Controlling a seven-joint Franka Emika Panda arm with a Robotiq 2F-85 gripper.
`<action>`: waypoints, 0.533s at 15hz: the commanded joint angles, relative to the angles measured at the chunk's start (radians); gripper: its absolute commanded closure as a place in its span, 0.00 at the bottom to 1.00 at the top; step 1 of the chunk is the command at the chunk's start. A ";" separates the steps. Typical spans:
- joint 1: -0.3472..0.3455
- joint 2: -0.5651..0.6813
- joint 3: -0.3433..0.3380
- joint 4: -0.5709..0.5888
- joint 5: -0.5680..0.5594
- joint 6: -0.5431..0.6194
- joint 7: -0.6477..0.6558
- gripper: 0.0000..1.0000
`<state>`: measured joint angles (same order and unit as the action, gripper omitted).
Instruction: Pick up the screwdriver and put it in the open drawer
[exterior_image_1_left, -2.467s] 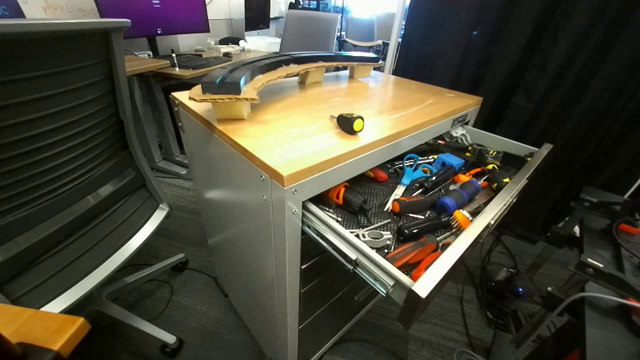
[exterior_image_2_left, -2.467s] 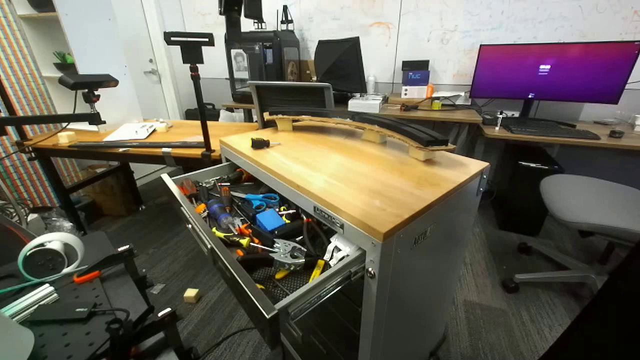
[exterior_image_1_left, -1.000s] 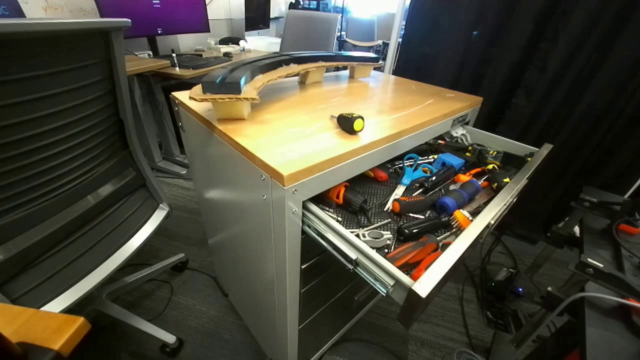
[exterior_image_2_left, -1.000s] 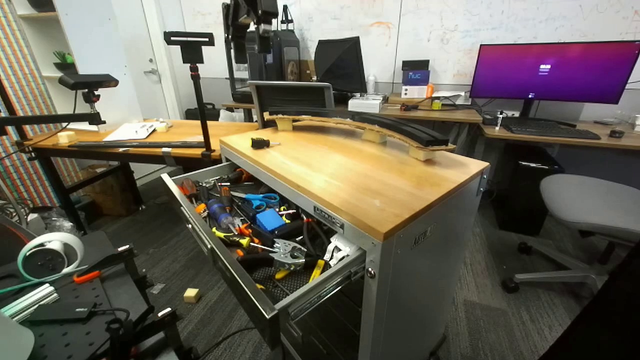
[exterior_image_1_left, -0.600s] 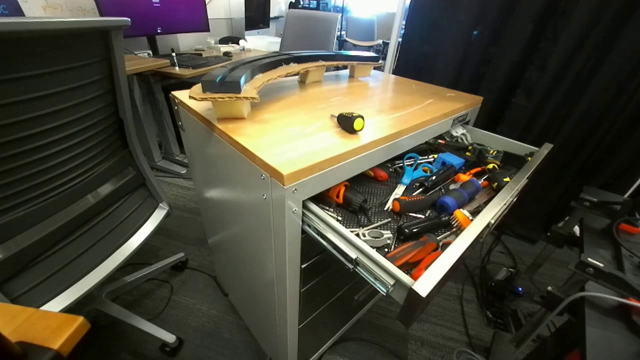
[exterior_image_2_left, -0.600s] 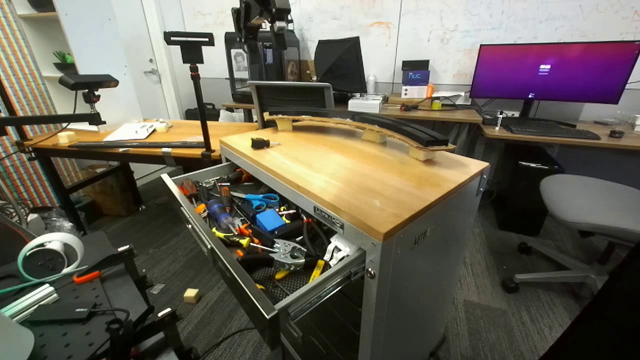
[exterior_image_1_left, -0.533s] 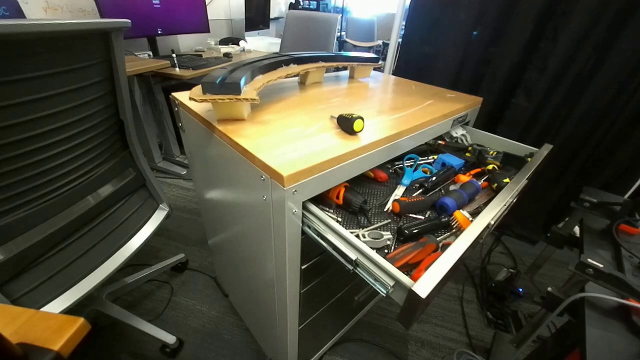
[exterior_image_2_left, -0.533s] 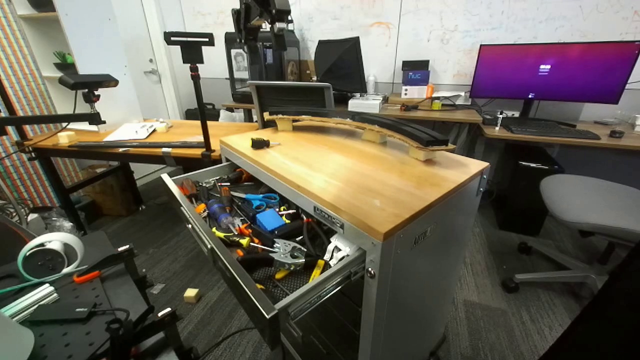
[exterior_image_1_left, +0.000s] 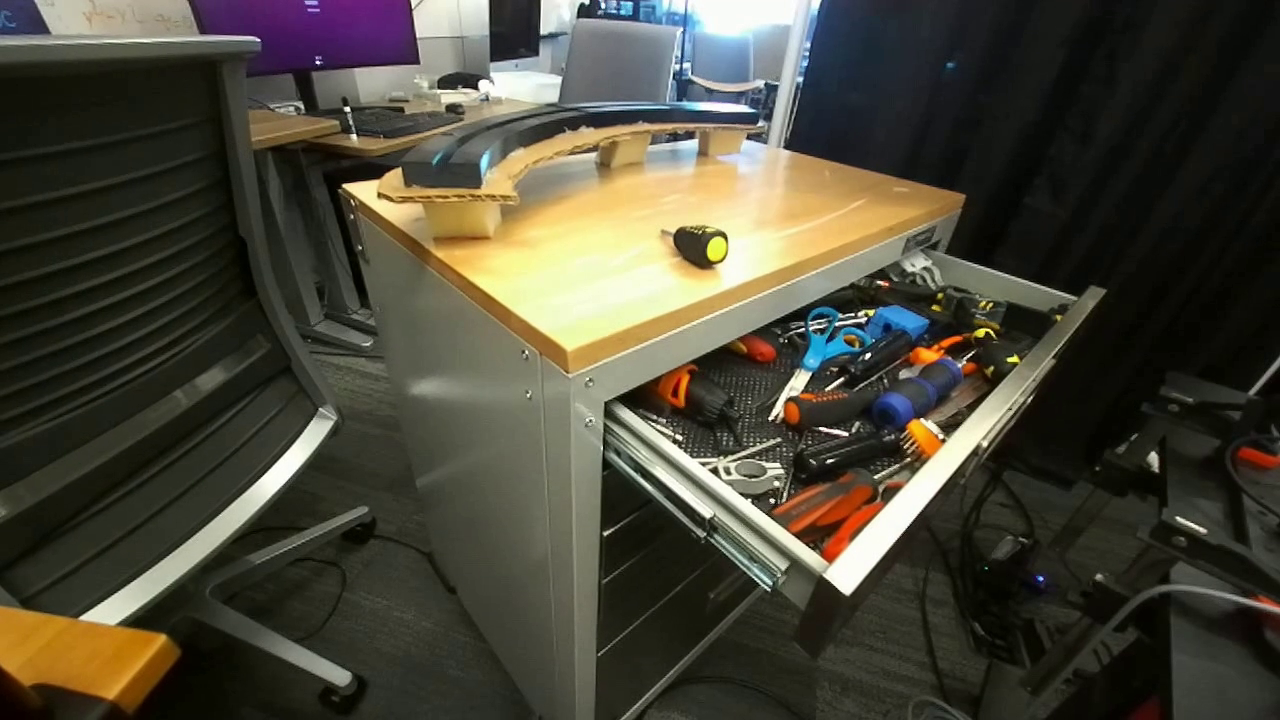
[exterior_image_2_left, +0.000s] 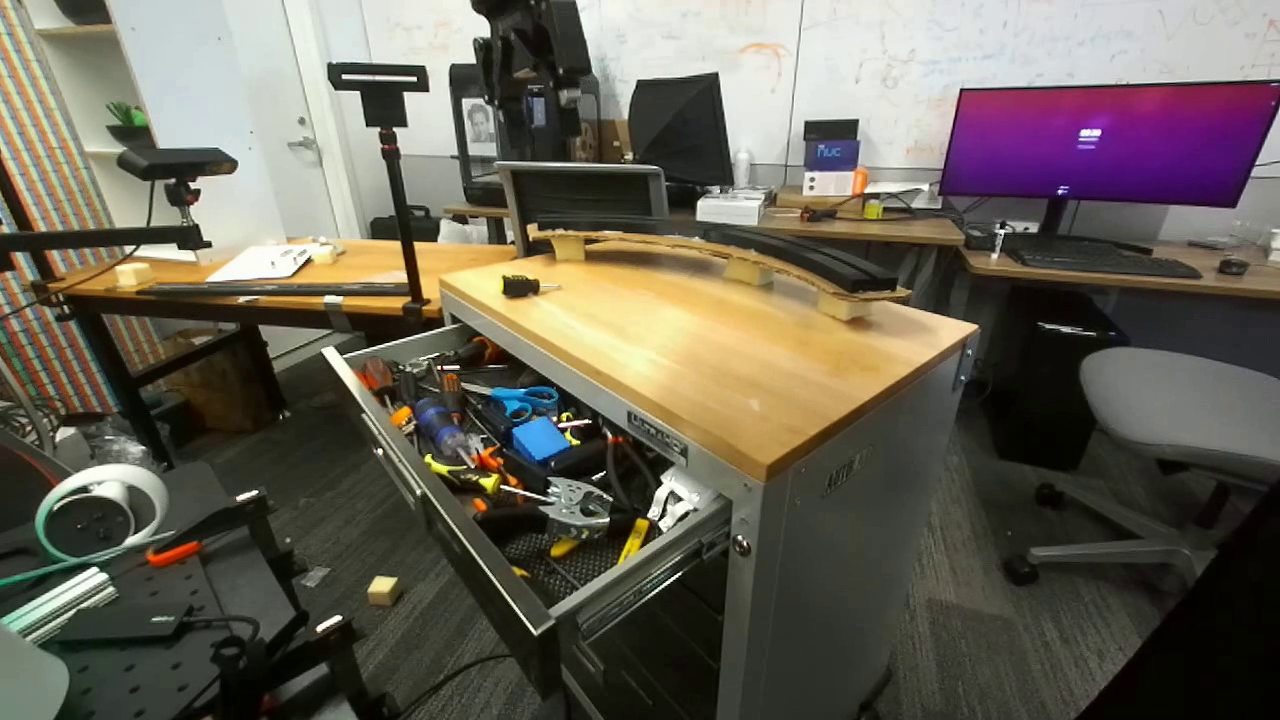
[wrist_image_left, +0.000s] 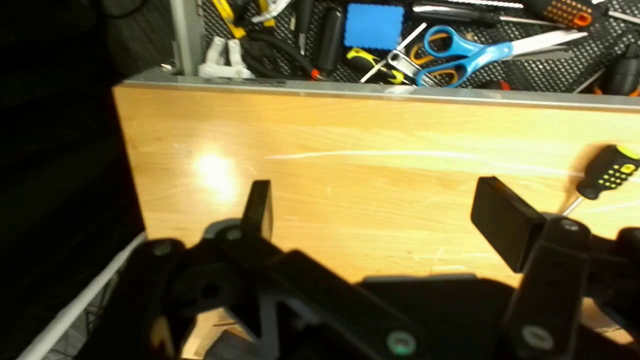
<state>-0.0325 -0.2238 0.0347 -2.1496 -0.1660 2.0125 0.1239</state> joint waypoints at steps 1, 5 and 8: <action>0.043 0.149 -0.014 -0.009 0.153 0.194 -0.093 0.00; 0.073 0.332 0.013 0.009 0.323 0.331 -0.200 0.00; 0.083 0.439 0.059 0.049 0.442 0.377 -0.258 0.00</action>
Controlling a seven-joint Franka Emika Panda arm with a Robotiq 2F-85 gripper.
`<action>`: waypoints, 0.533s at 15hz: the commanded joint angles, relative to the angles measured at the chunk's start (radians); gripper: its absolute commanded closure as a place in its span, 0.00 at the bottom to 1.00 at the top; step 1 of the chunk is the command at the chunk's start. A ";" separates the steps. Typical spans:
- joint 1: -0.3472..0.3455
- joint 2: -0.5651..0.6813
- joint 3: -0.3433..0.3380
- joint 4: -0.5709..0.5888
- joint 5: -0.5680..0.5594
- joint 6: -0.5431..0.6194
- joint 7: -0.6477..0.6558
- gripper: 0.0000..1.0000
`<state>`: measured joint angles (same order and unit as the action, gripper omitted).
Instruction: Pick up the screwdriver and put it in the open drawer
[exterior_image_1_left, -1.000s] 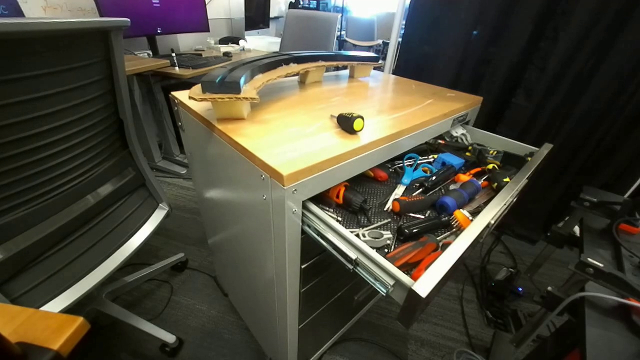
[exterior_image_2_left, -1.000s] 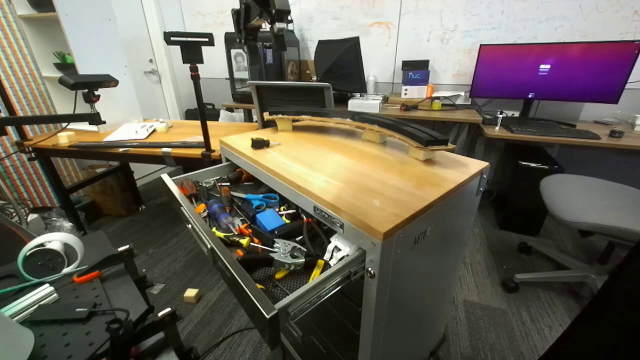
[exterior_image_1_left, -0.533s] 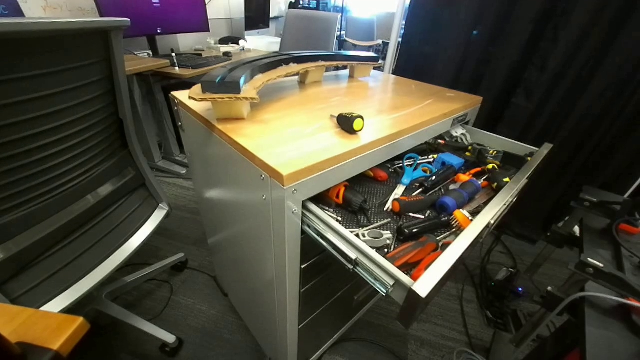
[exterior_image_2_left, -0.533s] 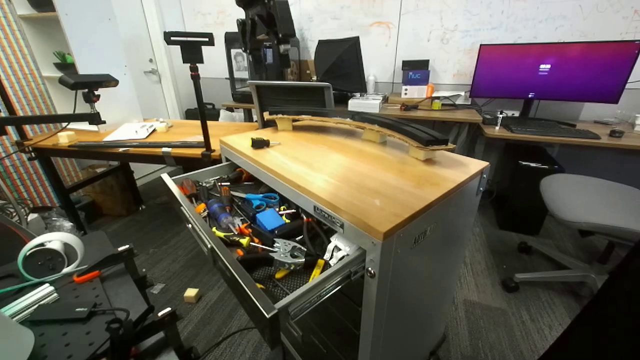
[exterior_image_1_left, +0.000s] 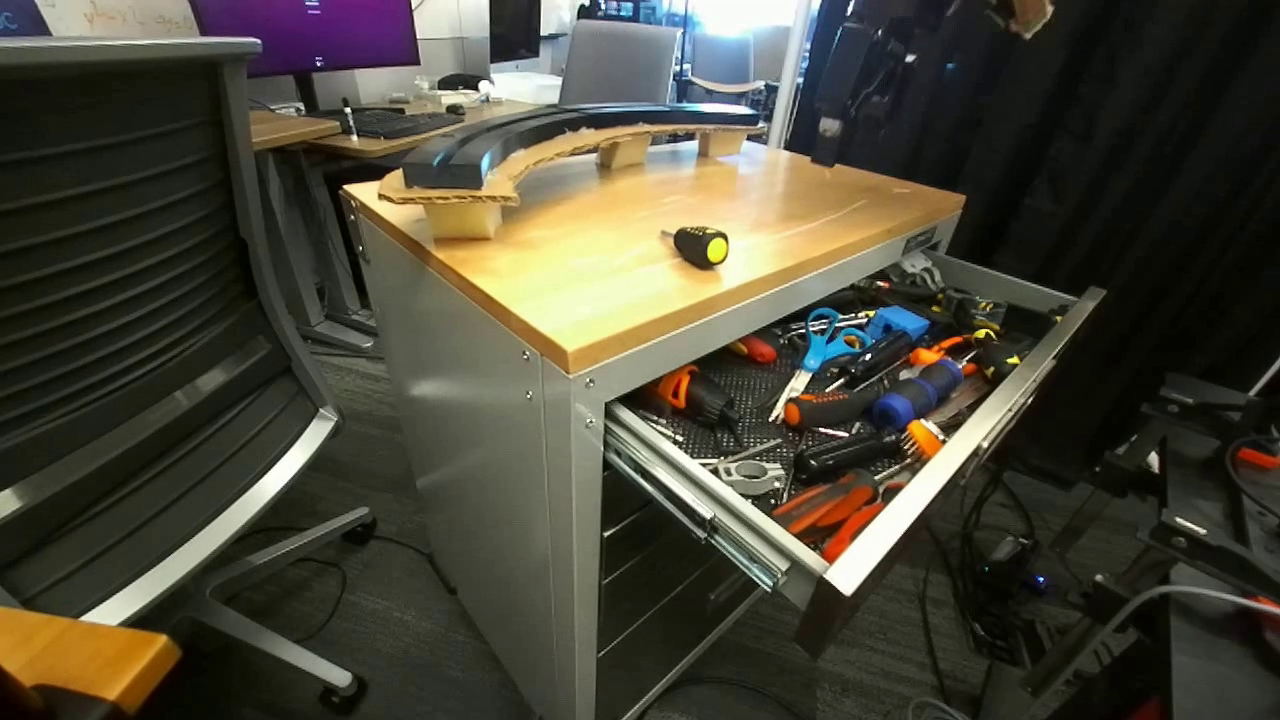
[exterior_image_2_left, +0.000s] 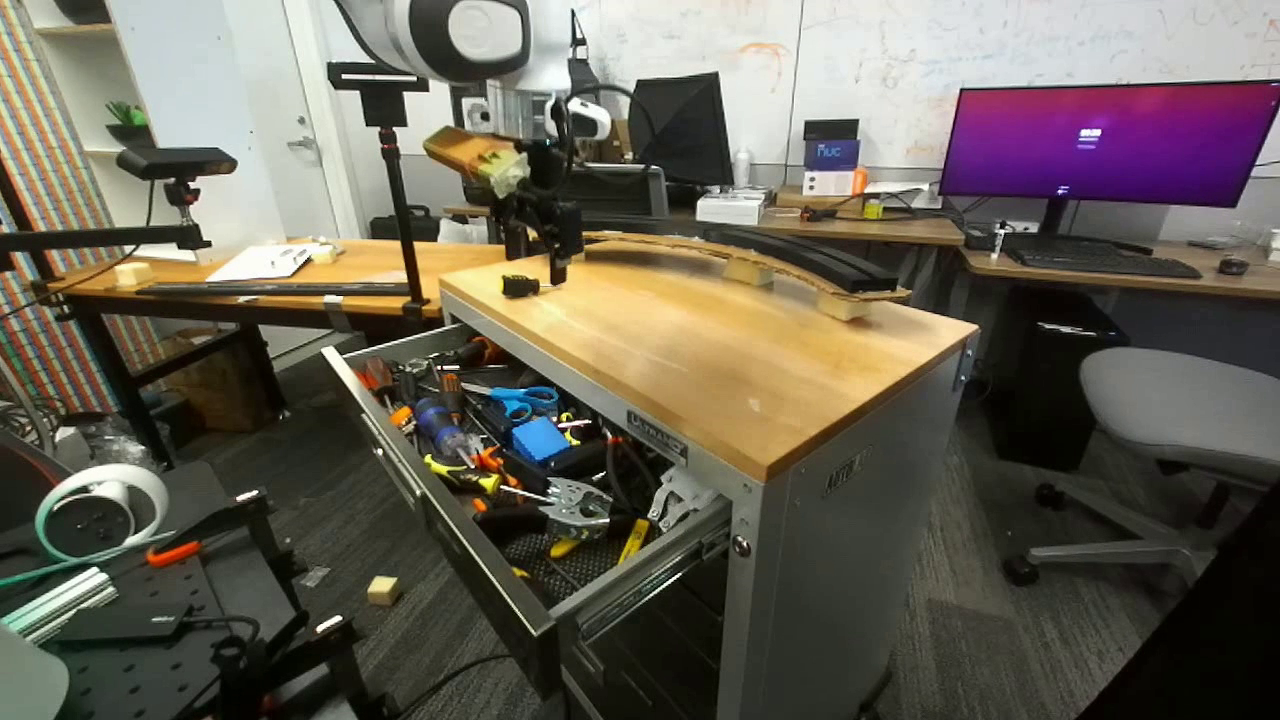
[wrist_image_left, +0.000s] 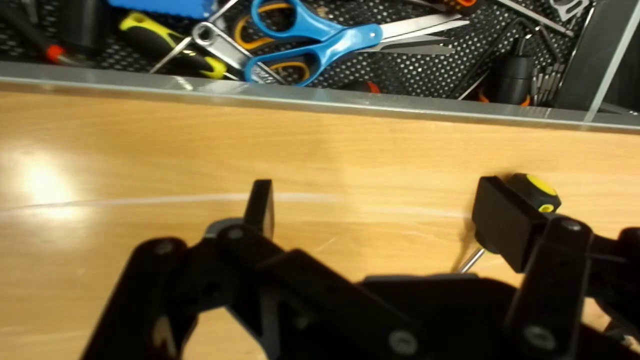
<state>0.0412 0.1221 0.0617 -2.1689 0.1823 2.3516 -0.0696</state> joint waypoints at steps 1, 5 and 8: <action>0.010 0.127 0.049 0.092 0.117 0.043 -0.077 0.00; 0.034 0.205 0.105 0.162 0.139 0.083 -0.058 0.00; 0.081 0.253 0.100 0.177 0.041 0.157 -0.020 0.00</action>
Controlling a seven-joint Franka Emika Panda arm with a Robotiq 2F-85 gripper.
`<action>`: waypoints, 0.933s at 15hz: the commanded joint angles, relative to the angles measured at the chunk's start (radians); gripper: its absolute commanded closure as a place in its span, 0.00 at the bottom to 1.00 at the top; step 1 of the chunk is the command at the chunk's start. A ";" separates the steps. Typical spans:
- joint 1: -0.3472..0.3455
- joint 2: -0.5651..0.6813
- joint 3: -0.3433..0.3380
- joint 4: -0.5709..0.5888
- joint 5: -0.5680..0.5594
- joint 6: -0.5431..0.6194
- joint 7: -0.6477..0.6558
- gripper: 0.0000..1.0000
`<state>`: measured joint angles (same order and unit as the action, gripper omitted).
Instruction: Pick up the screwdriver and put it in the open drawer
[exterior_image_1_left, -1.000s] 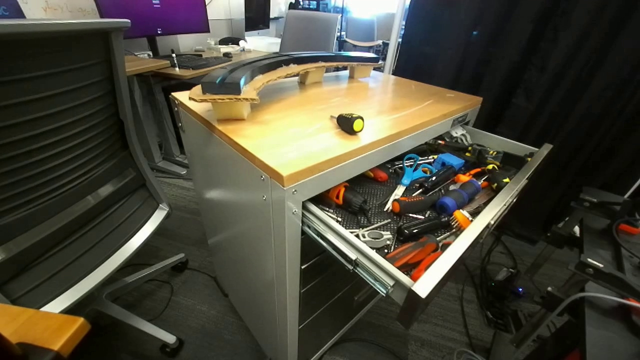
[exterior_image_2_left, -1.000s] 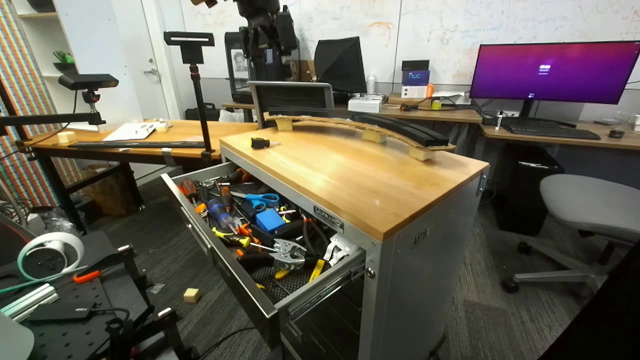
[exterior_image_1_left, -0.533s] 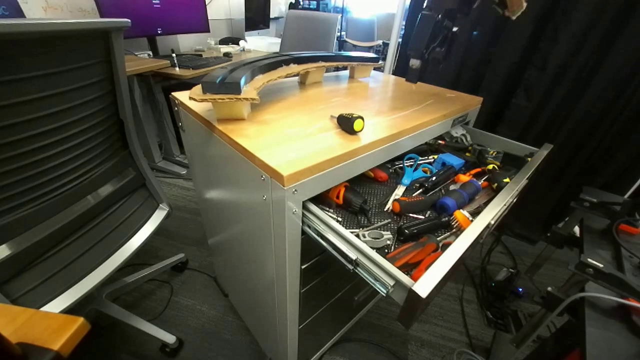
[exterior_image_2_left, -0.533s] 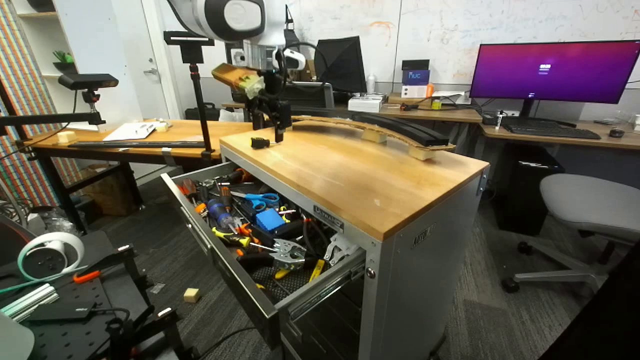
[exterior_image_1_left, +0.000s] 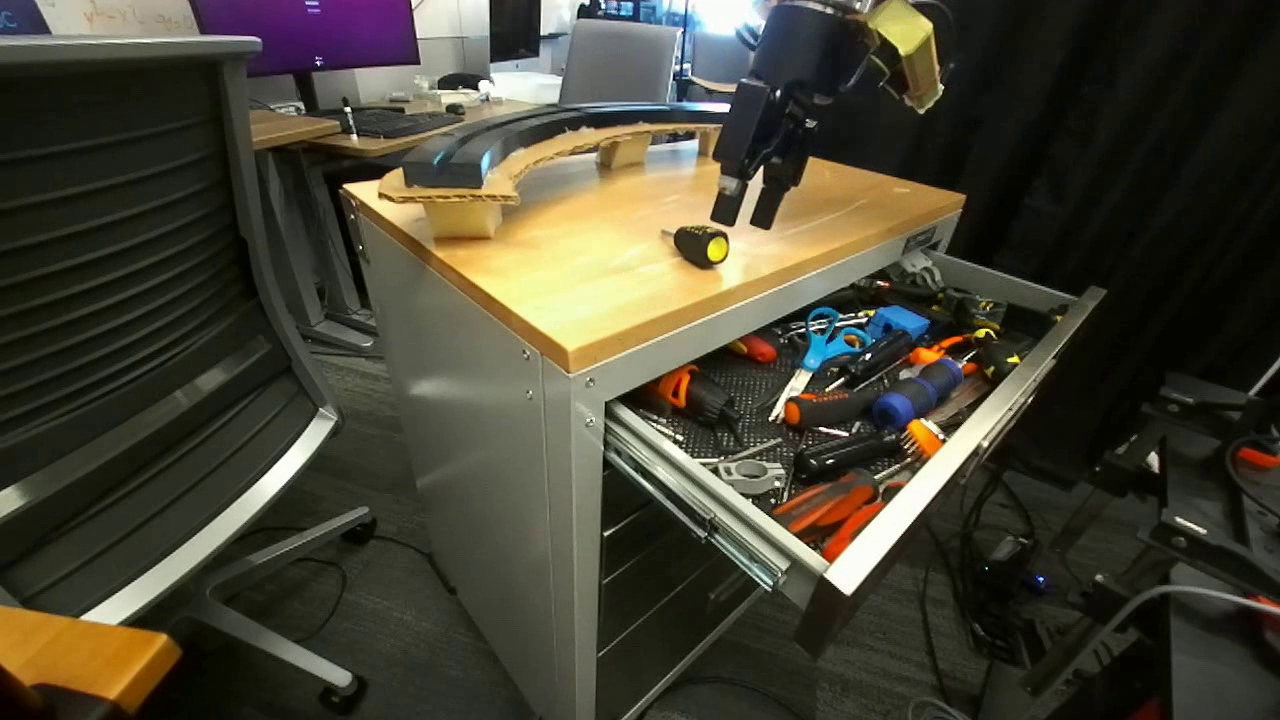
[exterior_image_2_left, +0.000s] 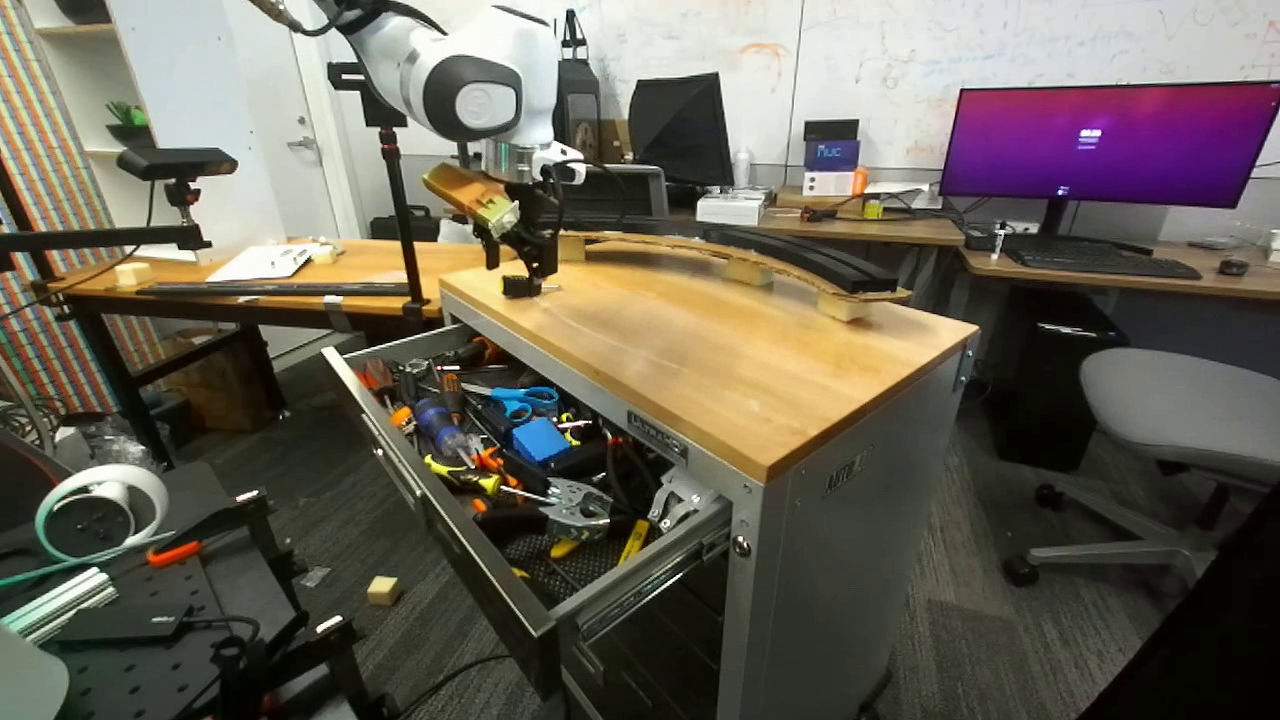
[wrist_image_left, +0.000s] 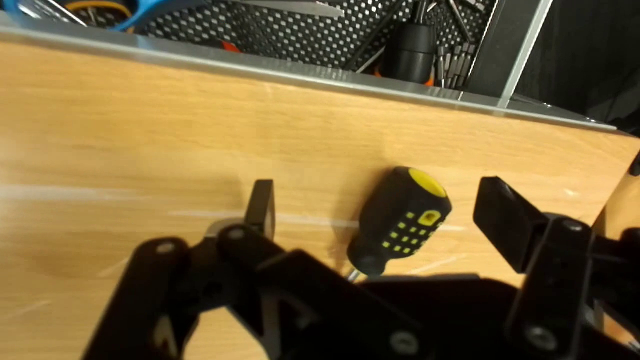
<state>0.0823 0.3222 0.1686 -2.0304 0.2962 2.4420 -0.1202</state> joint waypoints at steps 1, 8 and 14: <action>0.060 0.066 -0.018 0.034 -0.123 0.092 0.050 0.00; 0.164 0.103 -0.073 0.029 -0.404 0.191 0.197 0.48; 0.164 0.033 -0.049 0.023 -0.425 -0.082 0.163 0.92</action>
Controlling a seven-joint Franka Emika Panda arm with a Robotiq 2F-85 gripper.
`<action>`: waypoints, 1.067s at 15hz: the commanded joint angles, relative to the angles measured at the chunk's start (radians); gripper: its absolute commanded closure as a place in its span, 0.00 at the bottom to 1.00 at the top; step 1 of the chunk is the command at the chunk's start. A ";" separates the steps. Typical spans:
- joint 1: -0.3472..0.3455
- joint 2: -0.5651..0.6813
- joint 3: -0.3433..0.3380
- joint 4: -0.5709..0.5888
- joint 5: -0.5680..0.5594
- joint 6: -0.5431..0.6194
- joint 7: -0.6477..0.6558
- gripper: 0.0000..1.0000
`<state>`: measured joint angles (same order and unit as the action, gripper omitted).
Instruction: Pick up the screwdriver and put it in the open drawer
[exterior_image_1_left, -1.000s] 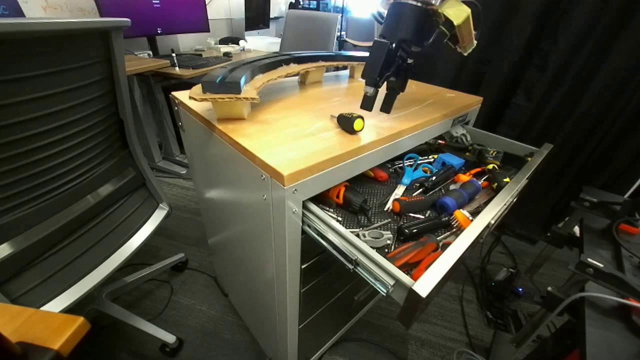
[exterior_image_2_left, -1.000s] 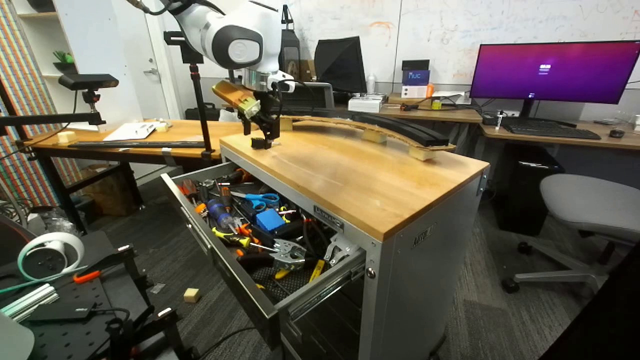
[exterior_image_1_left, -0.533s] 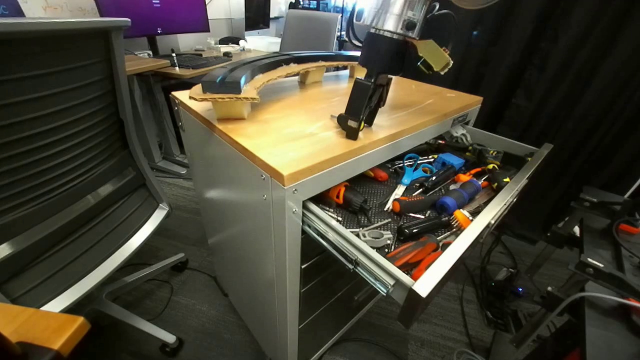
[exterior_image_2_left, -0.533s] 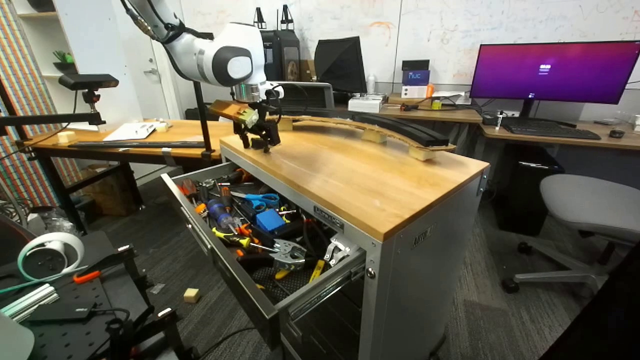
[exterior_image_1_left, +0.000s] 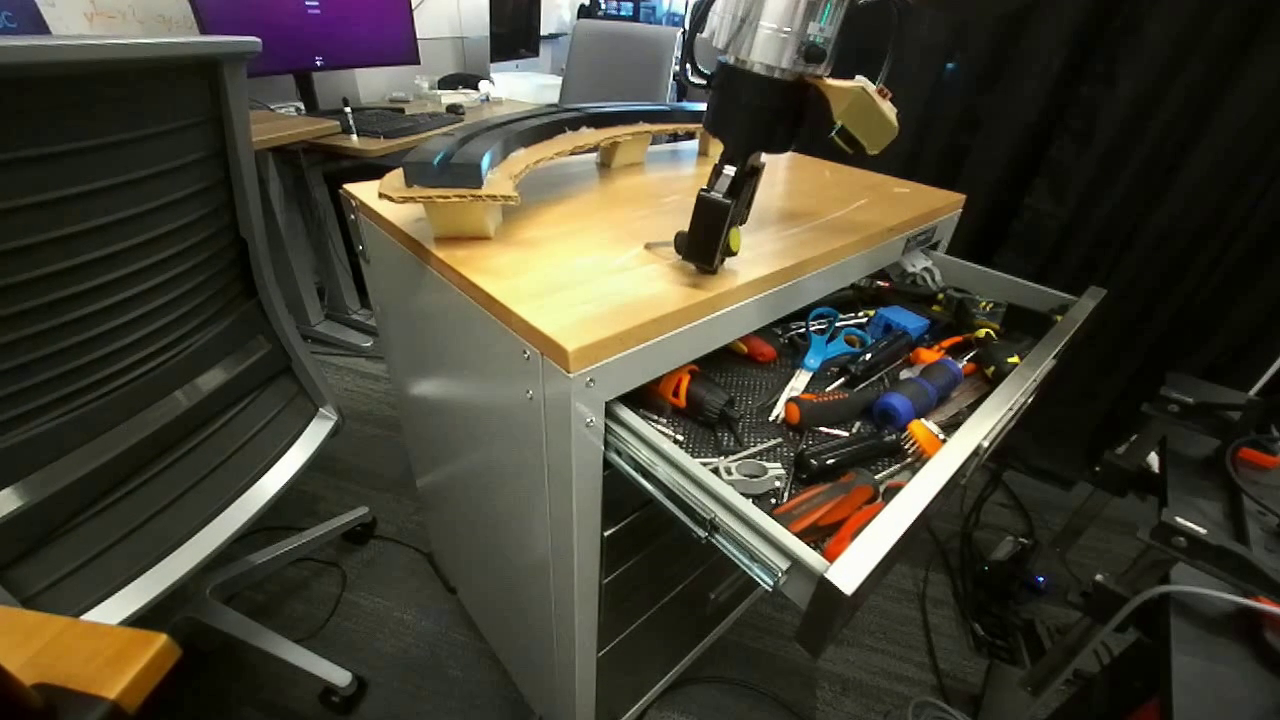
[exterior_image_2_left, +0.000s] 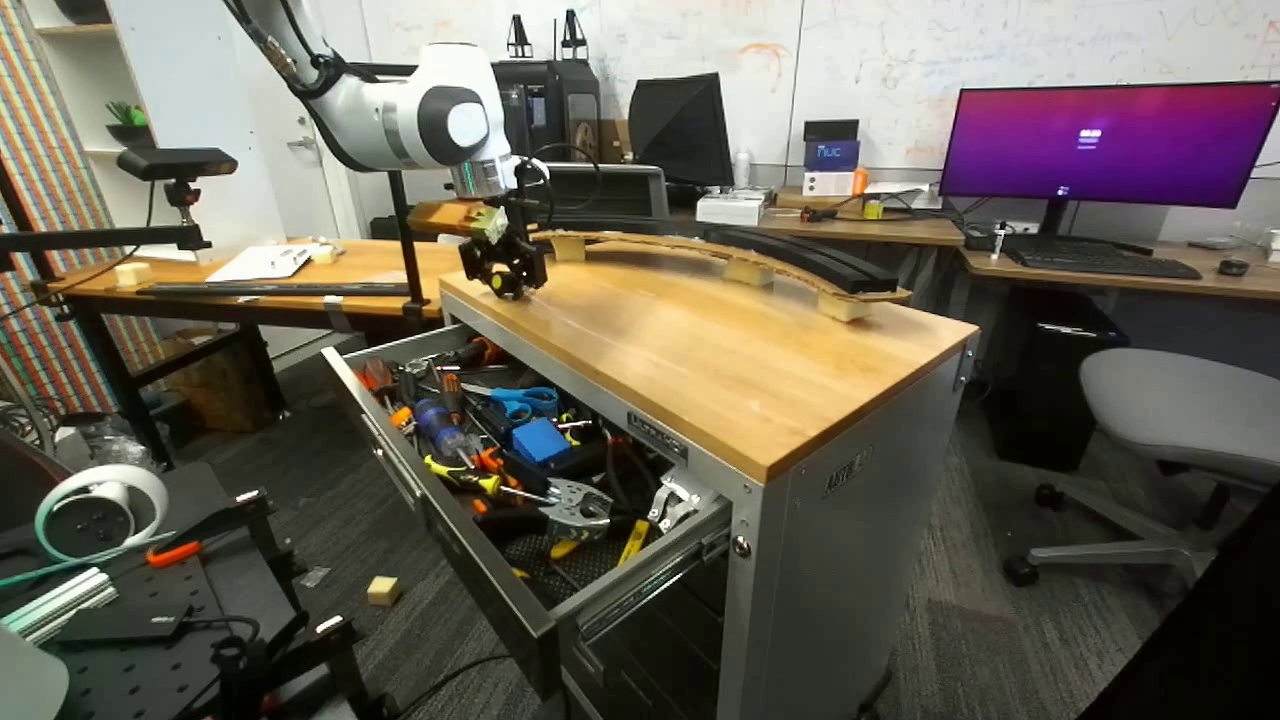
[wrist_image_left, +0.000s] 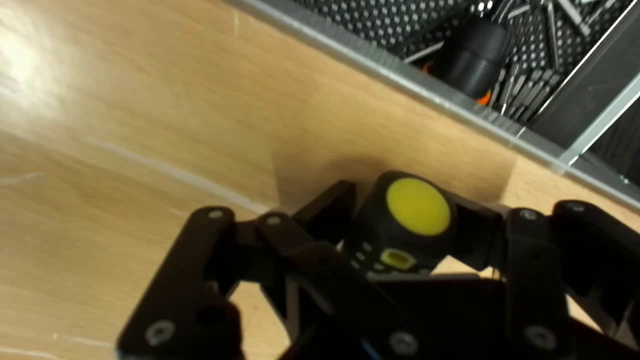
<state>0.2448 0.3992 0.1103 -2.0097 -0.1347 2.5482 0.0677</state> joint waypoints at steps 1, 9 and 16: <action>-0.003 -0.076 0.016 -0.012 0.016 -0.263 -0.037 0.96; -0.034 -0.220 0.043 -0.071 0.001 -0.553 -0.149 0.93; -0.053 -0.244 0.028 -0.081 0.005 -0.706 -0.114 0.39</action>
<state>0.2064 0.2070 0.1421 -2.0683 -0.1269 1.9694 -0.0950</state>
